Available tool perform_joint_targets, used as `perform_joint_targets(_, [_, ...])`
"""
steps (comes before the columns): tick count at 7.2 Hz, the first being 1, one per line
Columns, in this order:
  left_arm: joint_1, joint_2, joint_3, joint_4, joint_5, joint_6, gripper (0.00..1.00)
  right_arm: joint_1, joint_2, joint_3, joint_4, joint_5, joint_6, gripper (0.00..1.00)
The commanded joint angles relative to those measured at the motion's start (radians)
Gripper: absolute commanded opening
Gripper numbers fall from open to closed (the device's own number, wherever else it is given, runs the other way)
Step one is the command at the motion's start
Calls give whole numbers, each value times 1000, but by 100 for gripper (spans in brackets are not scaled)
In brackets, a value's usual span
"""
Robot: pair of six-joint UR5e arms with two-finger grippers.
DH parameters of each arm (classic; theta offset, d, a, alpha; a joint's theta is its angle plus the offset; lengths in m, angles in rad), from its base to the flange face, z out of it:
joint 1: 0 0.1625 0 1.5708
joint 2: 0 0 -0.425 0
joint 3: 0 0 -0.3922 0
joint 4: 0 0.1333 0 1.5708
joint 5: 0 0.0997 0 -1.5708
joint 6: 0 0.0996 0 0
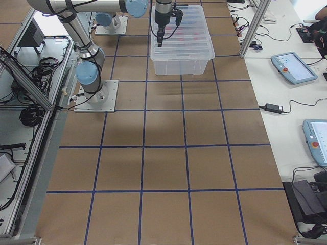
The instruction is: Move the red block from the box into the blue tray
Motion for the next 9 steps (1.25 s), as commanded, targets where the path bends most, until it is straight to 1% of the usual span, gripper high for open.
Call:
perform_joint_targets(1, [0, 0, 0, 0, -1, 0, 100, -6, 25, 1, -2, 4, -12, 100])
perform_joint_targets(2, [0, 0, 0, 0, -1, 0, 100, -6, 48, 1, -2, 4, -17, 100])
perform_joint_targets(3, [0, 2, 0, 0, -1, 0, 100, -6, 99, 3, -3, -4, -17, 100])
perform_joint_targets(4, [0, 2, 0, 0, -1, -2, 100, -6, 117, -2, -71, -1, -6, 100])
perform_joint_targets(5, [0, 0, 0, 0, -1, -2, 100, -4, 158, -2, -159, 3, -3, 100])
perform_joint_targets(6, [0, 2, 0, 0, -1, -2, 100, -1, 207, -10, -208, 3, -3, 100])
perform_joint_targets(7, [0, 2, 0, 0, -1, -2, 100, -1, 229, 4, -278, 1, -5, 100])
perform_joint_targets(9, [0, 0, -1, 0, -1, -2, 100, -1, 255, 4, -299, 1, -2, 100])
